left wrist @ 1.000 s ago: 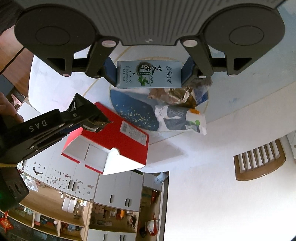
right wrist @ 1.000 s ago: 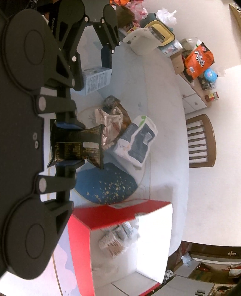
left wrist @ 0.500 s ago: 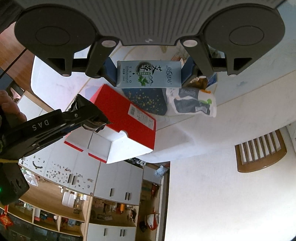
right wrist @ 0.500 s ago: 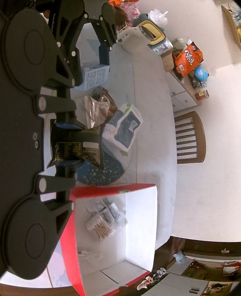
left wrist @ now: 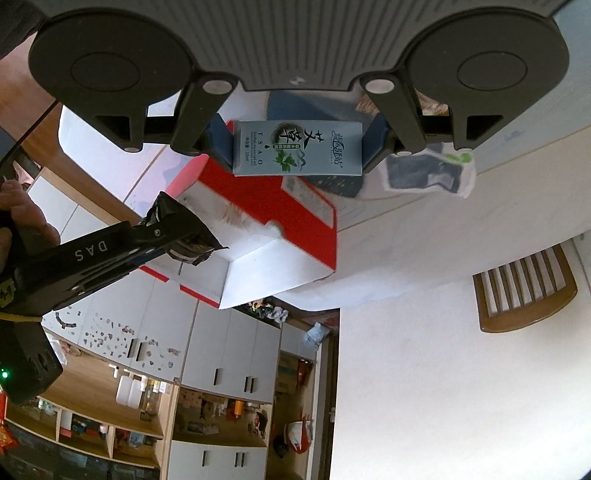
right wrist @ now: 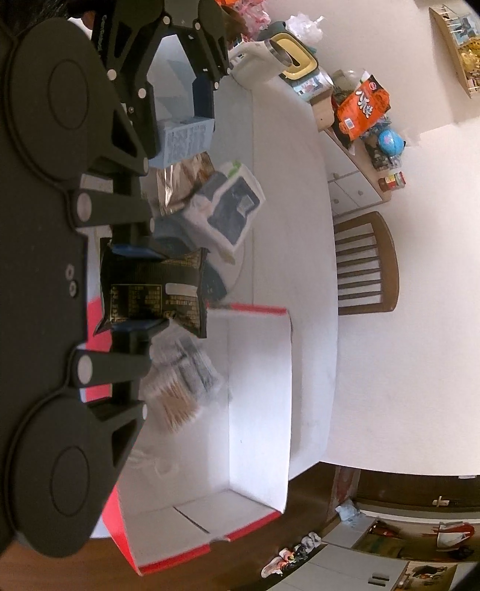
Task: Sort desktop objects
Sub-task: 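Carry the carton and snack packet into the red shoebox with both grippers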
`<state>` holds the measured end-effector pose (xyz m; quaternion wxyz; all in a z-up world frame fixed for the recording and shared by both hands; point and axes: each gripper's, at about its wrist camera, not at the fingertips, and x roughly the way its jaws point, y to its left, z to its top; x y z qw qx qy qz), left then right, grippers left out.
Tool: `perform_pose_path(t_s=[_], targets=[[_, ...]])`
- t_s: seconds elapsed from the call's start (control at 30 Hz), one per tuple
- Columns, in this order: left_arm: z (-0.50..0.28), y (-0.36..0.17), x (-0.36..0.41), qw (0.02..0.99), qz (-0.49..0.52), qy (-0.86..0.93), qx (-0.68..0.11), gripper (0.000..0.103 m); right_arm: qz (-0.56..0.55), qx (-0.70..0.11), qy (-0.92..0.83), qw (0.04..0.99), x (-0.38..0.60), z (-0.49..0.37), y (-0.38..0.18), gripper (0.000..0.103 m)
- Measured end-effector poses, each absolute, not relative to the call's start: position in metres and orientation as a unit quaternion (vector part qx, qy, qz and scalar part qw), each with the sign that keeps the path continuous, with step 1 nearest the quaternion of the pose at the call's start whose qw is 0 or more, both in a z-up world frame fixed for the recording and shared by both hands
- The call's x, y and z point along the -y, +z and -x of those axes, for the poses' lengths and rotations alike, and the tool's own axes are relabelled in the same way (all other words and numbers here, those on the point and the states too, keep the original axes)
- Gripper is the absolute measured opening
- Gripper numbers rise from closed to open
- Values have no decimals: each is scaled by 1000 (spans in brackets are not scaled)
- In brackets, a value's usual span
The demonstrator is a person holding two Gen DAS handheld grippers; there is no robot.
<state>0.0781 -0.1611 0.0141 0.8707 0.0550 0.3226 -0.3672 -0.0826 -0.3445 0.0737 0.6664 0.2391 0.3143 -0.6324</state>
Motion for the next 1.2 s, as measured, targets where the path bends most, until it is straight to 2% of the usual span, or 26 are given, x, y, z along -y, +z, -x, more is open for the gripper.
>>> perform_pose_path(t_s=[0.57,1.2], targets=[[-92,25,262,855,-80,-407,-311,70,-238,-313,-657,643,346,170,87,31],[-134,-5,338,827,-132,-422,-348,70,-255,-336,-661,620,381,210,60,31]])
